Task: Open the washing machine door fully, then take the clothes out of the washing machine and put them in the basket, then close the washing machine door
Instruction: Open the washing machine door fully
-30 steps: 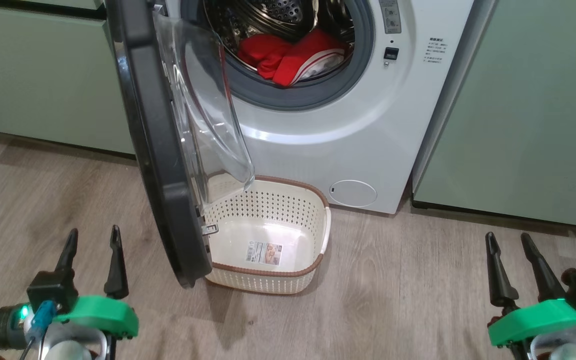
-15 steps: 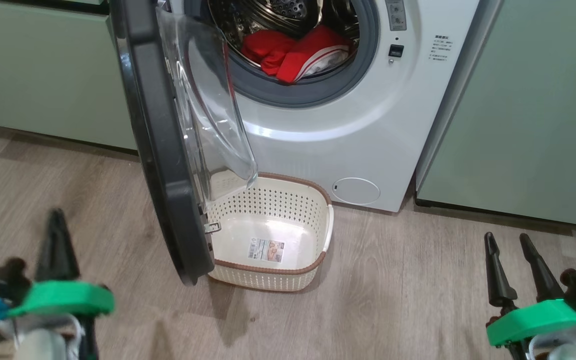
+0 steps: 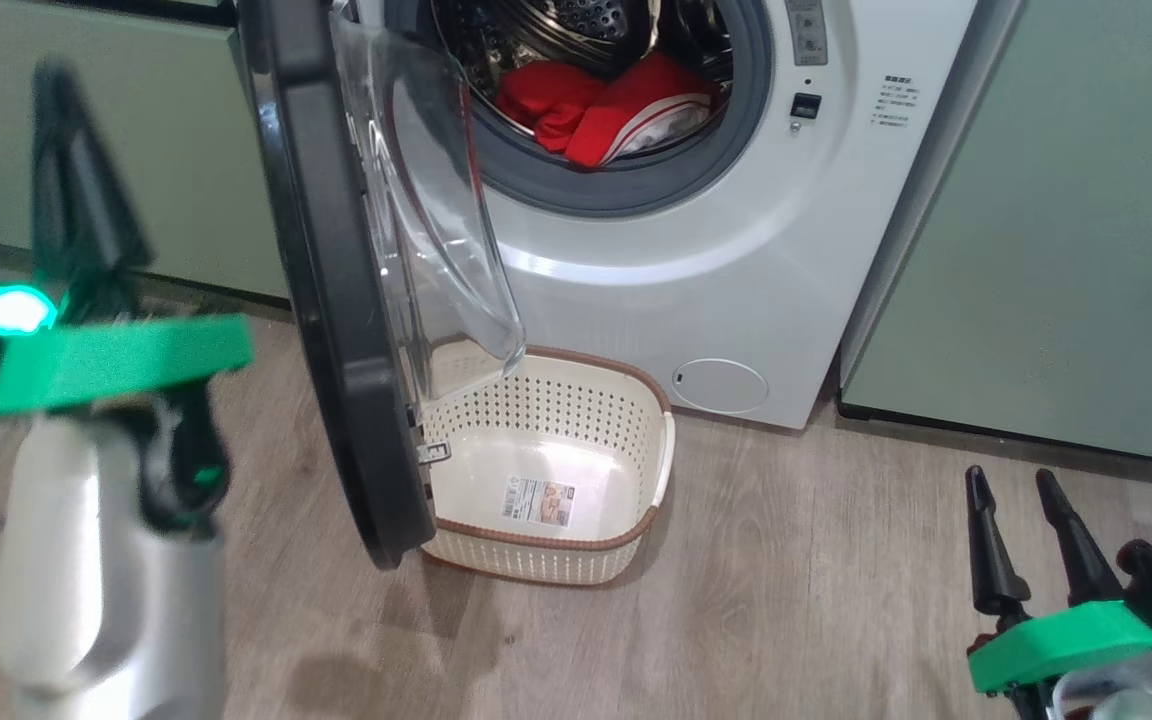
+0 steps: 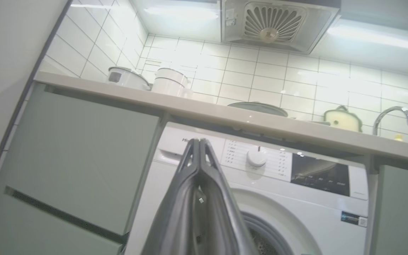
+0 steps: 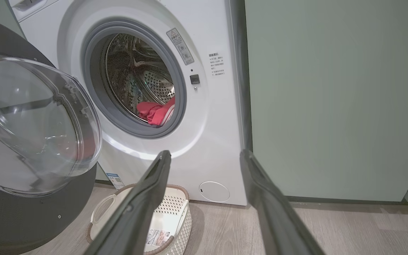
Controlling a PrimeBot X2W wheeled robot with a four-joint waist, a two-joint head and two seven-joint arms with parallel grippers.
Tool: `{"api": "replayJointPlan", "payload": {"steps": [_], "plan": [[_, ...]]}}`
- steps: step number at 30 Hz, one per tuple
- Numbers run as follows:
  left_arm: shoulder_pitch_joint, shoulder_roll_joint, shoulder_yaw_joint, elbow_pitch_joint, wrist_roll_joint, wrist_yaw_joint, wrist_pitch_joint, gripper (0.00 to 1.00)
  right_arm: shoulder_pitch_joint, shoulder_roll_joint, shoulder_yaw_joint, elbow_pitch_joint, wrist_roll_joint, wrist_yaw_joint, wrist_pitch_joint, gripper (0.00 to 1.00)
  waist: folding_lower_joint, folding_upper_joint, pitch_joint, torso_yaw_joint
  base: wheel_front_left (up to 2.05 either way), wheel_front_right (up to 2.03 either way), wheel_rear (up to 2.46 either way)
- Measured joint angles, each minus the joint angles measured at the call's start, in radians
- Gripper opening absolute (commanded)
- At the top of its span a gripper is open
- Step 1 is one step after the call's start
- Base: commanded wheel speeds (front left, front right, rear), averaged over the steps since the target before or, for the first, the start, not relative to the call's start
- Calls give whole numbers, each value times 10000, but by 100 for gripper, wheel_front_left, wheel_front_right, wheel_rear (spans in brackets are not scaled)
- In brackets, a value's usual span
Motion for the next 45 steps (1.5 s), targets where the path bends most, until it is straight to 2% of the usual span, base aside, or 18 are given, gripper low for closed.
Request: {"api": "replayJointPlan", "payload": {"steps": [5, 13, 17, 21, 25, 29, 36, 45], "plan": [[-867, 0, -1766, -1112, 23, 169, 819, 0, 30, 13, 67, 13, 0, -2, 0, 100, 0, 0, -38, -108, 0, 0, 0], [-931, 10, -5599, -1956, 2, 435, 1791, 0, 209, 13, 79, 31, 0, 0, 0, 100, 0, 0, -32, -198, 0, 0, 0], [-607, 15, -7302, -1950, -232, 520, 2013, 0, 209, 12, 96, 35, 13, 0, 0, 100, 0, 0, 0, -263, 0, 0, 0], [-4, 75, -8381, -1137, -10, 516, 2006, 0, 209, 12, 81, 35, 46, 0, 0, 100, 0, 0, 55, -254, 0, 0, 0], [369, 144, -8782, -222, 201, 535, 1789, 0, 209, 12, 81, 31, 46, 0, 0, 100, 0, 0, 99, -257, 0, 0, 0], [805, 385, -8782, 750, 372, 803, 1457, 0, 208, 10, 63, 31, 46, 0, 0, 100, 0, 0, 152, -270, 0, 0, 0], [1312, 761, -8263, 2326, 330, 1227, 736, 0, 204, -15, -128, 23, 48, 0, 0, 100, 0, 0, 300, -116, 0, 0, 0], [1871, 1254, -7177, 2847, -134, 1745, 259, 0, 230, -13, -86, 25, 48, 0, 0, 100, 0, 0, 155, 104, 0, 0, 0]]}}
